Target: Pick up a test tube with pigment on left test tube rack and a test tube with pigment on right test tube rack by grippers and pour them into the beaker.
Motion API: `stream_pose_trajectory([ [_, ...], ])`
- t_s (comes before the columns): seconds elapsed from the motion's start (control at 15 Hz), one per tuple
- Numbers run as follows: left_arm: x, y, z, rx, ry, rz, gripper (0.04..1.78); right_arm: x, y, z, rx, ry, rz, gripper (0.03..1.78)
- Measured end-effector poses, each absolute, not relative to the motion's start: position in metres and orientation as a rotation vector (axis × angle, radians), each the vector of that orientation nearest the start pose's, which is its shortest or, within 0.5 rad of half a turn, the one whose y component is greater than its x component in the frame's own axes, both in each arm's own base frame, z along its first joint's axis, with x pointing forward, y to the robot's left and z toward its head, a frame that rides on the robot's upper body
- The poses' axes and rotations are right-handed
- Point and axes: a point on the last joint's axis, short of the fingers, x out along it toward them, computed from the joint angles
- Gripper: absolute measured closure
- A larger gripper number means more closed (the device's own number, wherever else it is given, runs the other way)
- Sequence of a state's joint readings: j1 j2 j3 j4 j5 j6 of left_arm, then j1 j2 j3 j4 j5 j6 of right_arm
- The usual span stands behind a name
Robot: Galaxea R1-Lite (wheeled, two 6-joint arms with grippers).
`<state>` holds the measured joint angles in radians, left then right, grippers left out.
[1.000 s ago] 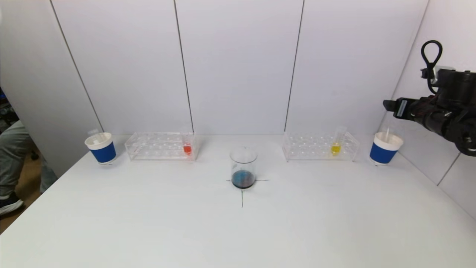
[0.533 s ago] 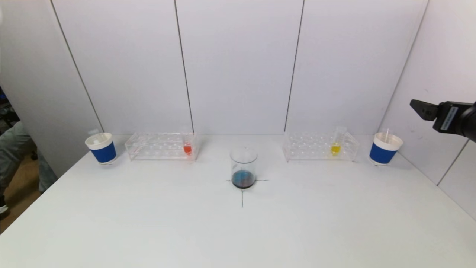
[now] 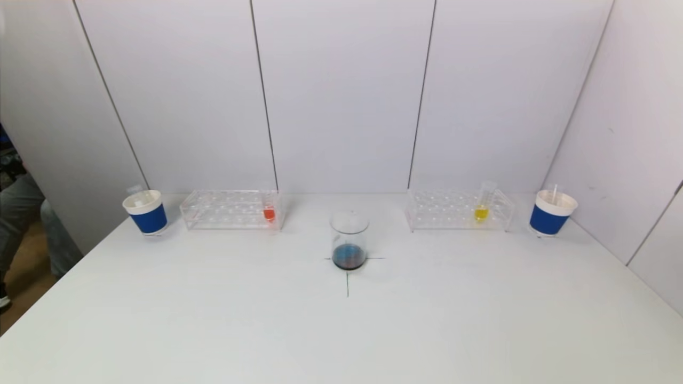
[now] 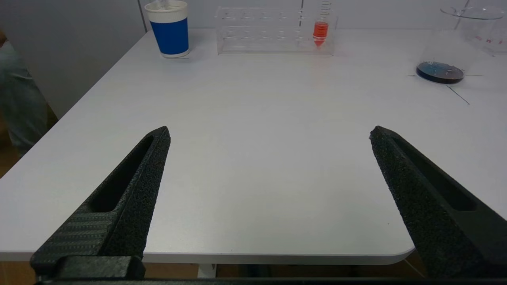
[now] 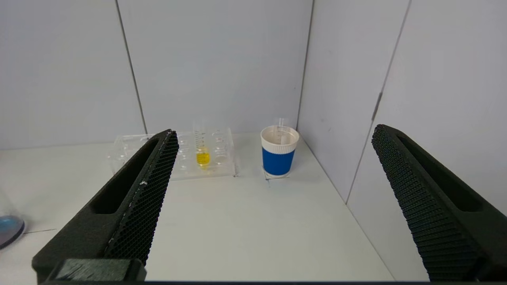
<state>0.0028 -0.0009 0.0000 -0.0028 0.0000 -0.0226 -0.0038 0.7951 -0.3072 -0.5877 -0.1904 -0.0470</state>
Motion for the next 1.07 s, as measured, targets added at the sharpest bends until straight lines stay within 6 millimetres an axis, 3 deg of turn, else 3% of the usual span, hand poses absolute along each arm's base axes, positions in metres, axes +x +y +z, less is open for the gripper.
stream_pose_trajectory([
  [0.33, -0.023, 0.0, 0.076, -0.023, -0.004, 0.003, 0.06, 0.016, -0.003, 0.175, -0.054, -0.176, -0.131, 0.04],
  [0.6, -0.023, 0.0, 0.076, -0.023, -0.004, 0.003, 0.06, -0.025, -0.001, 0.141, -0.06, -0.177, -0.057, 0.04],
  [0.93, -0.023, 0.0, 0.076, -0.023, -0.004, 0.003, 0.06, -0.029, 0.0, 0.103, -0.069, -0.117, -0.029, 0.04],
  [1.07, -0.023, 0.0, 0.076, -0.023, -0.004, 0.003, 0.06, -0.028, 0.0, 0.1, -0.085, -0.151, -0.031, 0.04],
])
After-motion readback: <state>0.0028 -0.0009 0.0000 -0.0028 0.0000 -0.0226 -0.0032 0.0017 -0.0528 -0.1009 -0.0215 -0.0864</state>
